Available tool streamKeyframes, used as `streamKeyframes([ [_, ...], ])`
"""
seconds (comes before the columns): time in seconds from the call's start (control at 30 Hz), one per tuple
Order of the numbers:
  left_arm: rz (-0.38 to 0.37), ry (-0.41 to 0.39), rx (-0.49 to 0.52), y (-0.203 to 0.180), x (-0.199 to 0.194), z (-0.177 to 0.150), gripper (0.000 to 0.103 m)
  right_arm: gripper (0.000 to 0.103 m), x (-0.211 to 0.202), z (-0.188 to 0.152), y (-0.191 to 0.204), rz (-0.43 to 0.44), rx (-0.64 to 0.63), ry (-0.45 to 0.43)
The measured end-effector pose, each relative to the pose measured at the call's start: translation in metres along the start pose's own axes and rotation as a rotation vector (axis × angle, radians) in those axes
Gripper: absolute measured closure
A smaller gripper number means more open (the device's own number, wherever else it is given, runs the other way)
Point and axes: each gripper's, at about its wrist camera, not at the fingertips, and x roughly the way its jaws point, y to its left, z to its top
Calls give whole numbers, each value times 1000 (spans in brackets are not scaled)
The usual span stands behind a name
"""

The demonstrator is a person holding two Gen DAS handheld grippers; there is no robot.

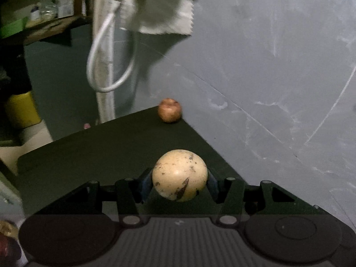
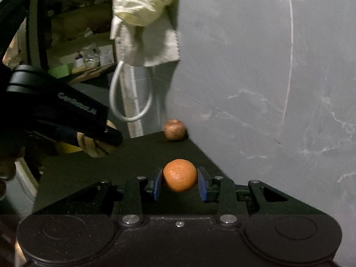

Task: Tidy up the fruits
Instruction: 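Close the left tool on the pale yellow fruit while the right tool lifts the orange, then lower the pale yellow fruit into the tray with the left tool while the right tool releases the orange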

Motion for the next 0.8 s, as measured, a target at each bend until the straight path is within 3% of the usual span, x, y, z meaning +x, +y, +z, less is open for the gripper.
streamKeyframes([
  [0.33,54,-30,-82,50,-78,-63,48,68,-51,-33,51,85,-81,13],
  [0.8,92,-14,-261,95,-136,-172,48,68,-83,-85,89,208,-247,62],
])
